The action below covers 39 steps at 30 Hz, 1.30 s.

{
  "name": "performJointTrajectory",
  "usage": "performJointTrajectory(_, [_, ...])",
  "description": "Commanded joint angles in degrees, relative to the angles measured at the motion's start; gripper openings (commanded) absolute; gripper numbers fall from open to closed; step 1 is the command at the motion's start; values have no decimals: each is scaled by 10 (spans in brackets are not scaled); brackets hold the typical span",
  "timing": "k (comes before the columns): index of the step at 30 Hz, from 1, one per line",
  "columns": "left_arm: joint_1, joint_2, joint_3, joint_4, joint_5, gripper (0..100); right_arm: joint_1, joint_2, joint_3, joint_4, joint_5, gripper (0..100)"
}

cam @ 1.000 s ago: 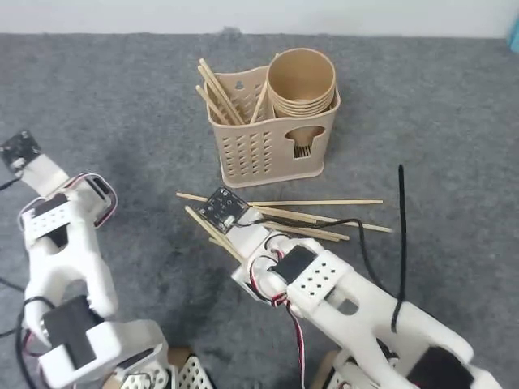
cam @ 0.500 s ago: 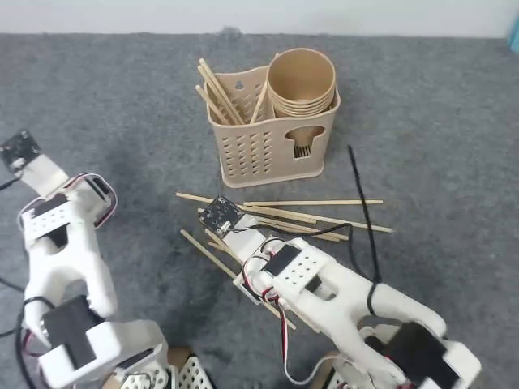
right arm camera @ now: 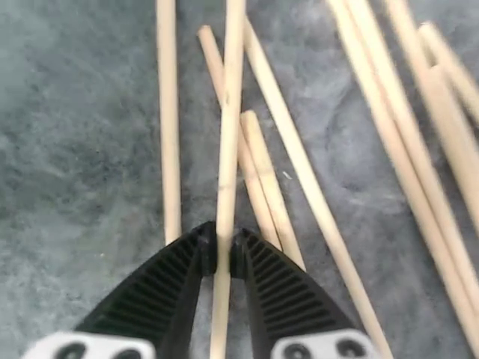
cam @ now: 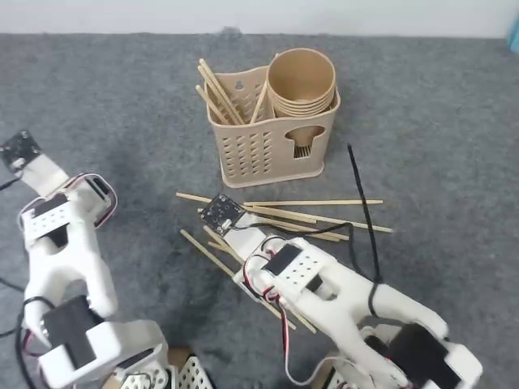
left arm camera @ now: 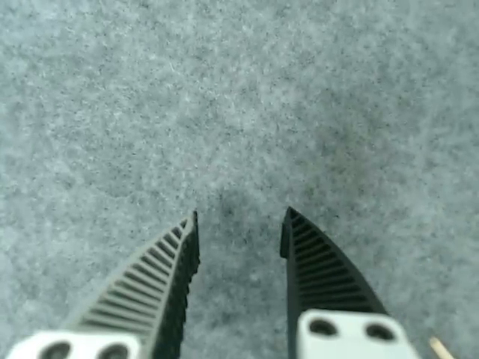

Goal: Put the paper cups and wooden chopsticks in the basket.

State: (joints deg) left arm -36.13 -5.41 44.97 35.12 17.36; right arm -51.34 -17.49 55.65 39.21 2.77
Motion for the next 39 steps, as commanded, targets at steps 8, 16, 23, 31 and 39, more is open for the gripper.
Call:
performJointTrajectory(8, [1, -4, -22, 3, 5, 170, 5, -326, -9, 78, -98, 8])
performJointTrajectory(16, [0, -4, -22, 3, 5, 170, 55, -538, -7, -118, -98, 8])
performJointTrajectory(23, [0, -4, -22, 3, 5, 170, 140, -538, -7, -344, -102, 8])
performJointTrajectory(31, [0, -4, -22, 3, 5, 170, 192, -359, -21, -641, -95, 8])
performJointTrajectory(39, [0, -4, -22, 3, 5, 170, 199, -81, -150, -803, -27, 8])
